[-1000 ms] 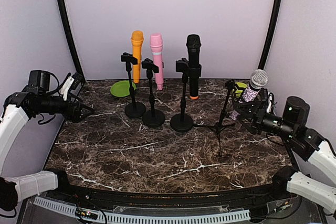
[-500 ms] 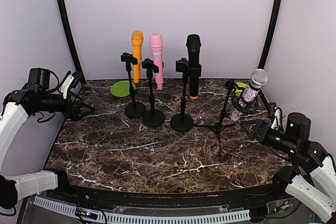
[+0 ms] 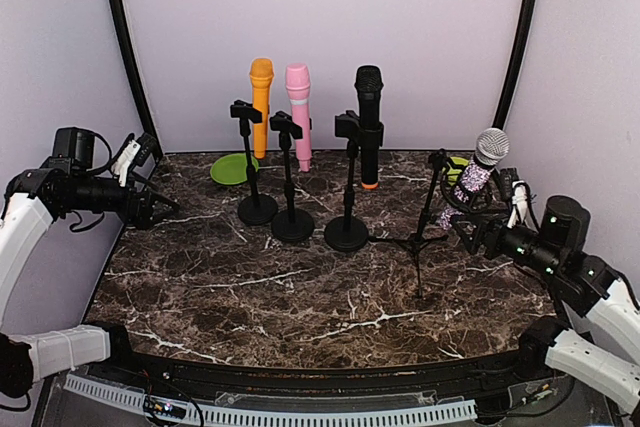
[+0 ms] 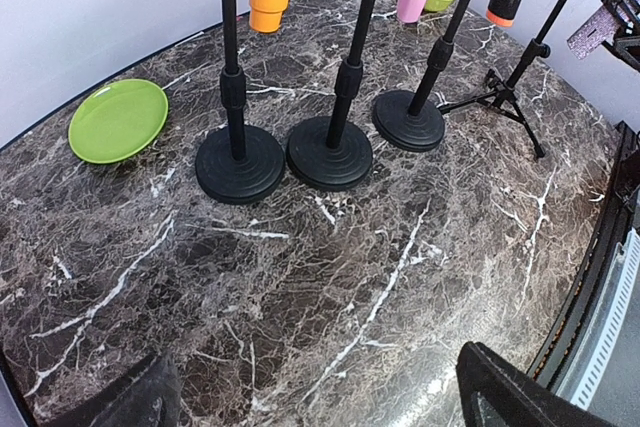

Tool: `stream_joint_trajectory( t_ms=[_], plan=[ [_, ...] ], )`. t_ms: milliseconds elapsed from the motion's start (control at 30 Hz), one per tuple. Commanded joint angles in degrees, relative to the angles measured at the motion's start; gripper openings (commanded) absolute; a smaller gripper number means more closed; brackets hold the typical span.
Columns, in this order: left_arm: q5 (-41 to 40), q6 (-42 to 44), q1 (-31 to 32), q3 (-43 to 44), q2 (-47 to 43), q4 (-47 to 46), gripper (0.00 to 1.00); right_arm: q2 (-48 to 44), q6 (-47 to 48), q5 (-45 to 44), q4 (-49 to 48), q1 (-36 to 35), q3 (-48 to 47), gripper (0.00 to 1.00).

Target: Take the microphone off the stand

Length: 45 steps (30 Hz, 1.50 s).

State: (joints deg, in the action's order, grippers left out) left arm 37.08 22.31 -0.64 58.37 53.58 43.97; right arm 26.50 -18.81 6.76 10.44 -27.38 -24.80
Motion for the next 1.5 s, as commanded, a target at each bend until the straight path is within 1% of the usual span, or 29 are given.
stream_joint_trajectory(
  t_ms=[0, 67, 167, 200, 367, 467, 567, 600, 667, 733, 800, 833, 867, 933, 1100, 1233, 1333, 1467],
  plan=[
    [0.54, 0.56, -0.18, 1.91, 0.23, 1.48, 0.99, 4.62, 7.90, 3.10, -7.72, -0.14, -1.49, 0.79],
    [0.67, 0.38, -0.21, 2.24, 0.50, 1.66, 0.99, 6.07, 8.25, 3.47, -9.85, -0.21, -1.53, 0.71],
    [0.44, 0.50, -0.20, 2.73, 0.71, 2.01, 0.99, 6.06, 8.06, 4.35, -17.06, -0.43, 1.00, 0.55],
    [0.37, 0.65, -0.13, 2.84, 0.68, 2.15, 0.99, 5.65, 7.85, 3.92, -19.17, -0.58, 2.07, 0.52],
    [-0.20, 1.36, -0.14, 3.02, 0.48, 2.70, 0.99, 5.24, 9.17, 2.53, -29.66, -2.23, 7.01, 0.47],
    [-0.36, 1.47, -0.15, 3.75, 0.87, 3.30, 0.99, 8.01, 10.63, 2.20, -33.40, -4.57, 7.95, 0.51],
    [-0.24, 1.61, -0.15, 5.08, 1.46, 4.29, 0.99, 10.41, 12.00, -2.56, -35.85, -7.58, 8.17, 0.53],
    [-0.22, 1.71, -0.15, 5.39, 1.58, 4.55, 0.99, 10.85, 12.40, -4.18, -37.50, -8.41, 8.51, 0.51],
    [-0.08, 1.84, -0.14, 5.93, 1.85, 5.01, 0.99, 11.53, 12.85, -7.07, -40.55, -9.97, 8.67, 0.43],
    [0.15, 1.83, -0.15, 6.40, 2.03, 5.33, 0.99, 12.04, 13.15, -7.65, -41.83, -10.79, 7.98, 0.28],
    [0.32, 1.65, -0.15, 6.87, 2.20, 5.50, 0.99, 12.01, 14.30, -6.55, -40.96, -11.40, 6.60, 0.11],
    [0.42, 1.59, -0.15, 7.05, 2.23, 5.52, 0.99, 11.82, 14.52, -6.32, -39.83, -11.72, 5.78, 0.05],
    [0.43, 1.46, -0.15, 7.10, 2.17, 5.55, 0.99, 11.30, 14.84, -6.39, -38.46, -12.07, 5.13, 0.02],
    [0.55, 1.43, -0.09, 7.15, 2.11, 5.67, 0.99, 9.56, 15.53, -6.34, -36.01, -12.54, 4.28, 0.00],
    [0.77, 1.29, -0.01, 7.62, 1.88, 5.95, 0.99, 2.47, 18.55, -6.20, -27.18, -13.14, 1.98, 0.00],
    [0.85, 1.25, 0.16, 8.05, 1.63, 6.37, 0.99, -0.48, 19.68, -1.85, -20.68, -13.30, -1.00, 0.00],
    [0.84, 1.10, 0.21, 8.34, 1.53, 6.44, 0.99, 0.92, 18.81, -0.06, -20.17, -13.85, -2.19, 0.00],
    [1.22, 0.66, 0.30, 8.34, 1.29, 6.63, 0.99, 3.77, 19.69, -1.40, -25.12, -16.96, -2.59, 0.00]
  ],
)
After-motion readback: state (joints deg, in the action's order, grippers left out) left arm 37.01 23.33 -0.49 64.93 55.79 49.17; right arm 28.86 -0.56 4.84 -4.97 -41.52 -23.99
